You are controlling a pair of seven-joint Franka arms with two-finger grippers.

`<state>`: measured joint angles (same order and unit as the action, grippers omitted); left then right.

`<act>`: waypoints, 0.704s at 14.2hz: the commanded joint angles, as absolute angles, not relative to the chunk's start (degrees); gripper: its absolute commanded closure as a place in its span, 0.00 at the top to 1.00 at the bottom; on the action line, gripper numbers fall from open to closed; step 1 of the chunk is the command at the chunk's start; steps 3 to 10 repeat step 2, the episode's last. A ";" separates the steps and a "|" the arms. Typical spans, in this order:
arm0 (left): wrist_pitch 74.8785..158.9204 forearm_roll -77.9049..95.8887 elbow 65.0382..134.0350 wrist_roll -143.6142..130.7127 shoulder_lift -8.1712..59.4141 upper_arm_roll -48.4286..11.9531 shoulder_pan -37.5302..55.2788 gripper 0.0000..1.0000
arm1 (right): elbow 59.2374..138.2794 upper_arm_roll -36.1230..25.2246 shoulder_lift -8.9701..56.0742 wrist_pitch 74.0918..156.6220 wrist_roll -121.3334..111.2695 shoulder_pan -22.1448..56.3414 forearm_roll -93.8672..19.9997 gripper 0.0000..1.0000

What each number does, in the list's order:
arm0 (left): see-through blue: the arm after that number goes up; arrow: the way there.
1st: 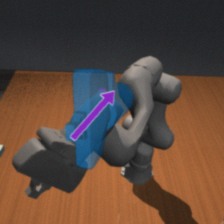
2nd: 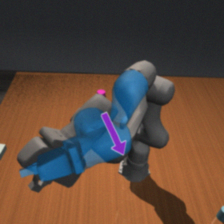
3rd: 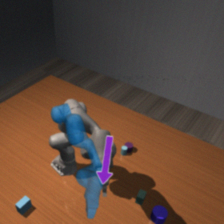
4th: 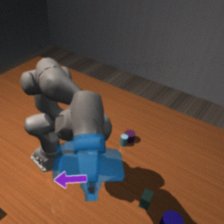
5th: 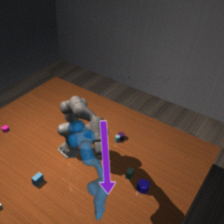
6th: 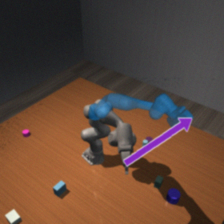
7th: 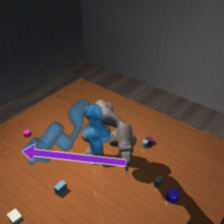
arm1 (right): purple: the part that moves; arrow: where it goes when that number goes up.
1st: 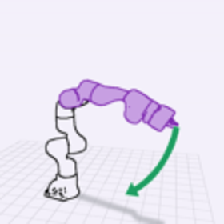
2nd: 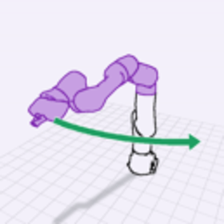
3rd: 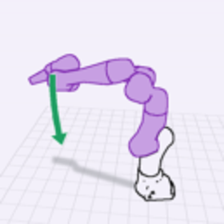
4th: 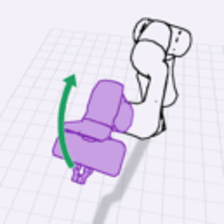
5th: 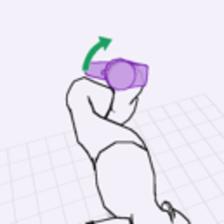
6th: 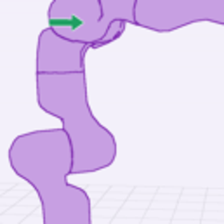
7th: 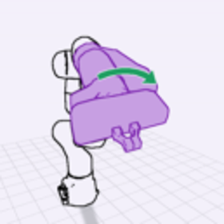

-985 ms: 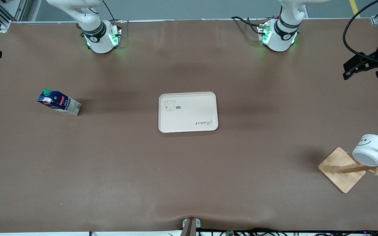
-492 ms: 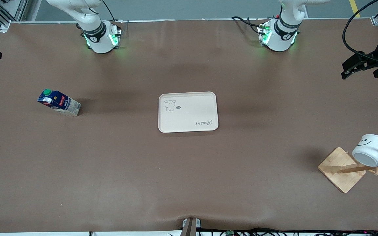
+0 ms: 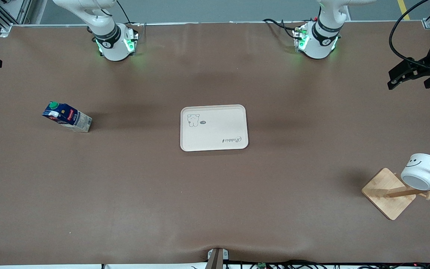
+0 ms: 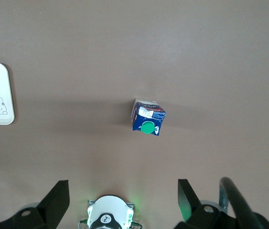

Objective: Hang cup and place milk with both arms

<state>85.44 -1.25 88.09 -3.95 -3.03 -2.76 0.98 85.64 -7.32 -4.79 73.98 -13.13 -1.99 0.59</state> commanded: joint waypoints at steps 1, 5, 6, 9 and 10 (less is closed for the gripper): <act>85.34 -1.05 86.14 -4.04 -2.82 -3.08 0.97 1.00 | 84.29 -6.86 -4.48 73.21 -13.18 -2.37 -0.08 1.00; 85.34 -1.14 86.05 -3.96 -2.73 -3.08 1.14 1.00 | 84.72 -6.94 -4.57 73.39 -12.57 -2.63 -1.22 1.00; 85.34 -1.14 86.05 -3.96 -2.73 -3.08 1.14 1.00 | 84.72 -6.94 -4.57 73.39 -12.57 -2.63 -1.22 1.00; 85.34 -1.14 86.05 -3.96 -2.73 -3.08 1.14 1.00 | 84.72 -6.94 -4.57 73.39 -12.57 -2.63 -1.22 1.00; 85.34 -1.14 86.05 -3.96 -2.73 -3.08 1.14 1.00 | 84.72 -6.94 -4.57 73.39 -12.57 -2.63 -1.22 1.00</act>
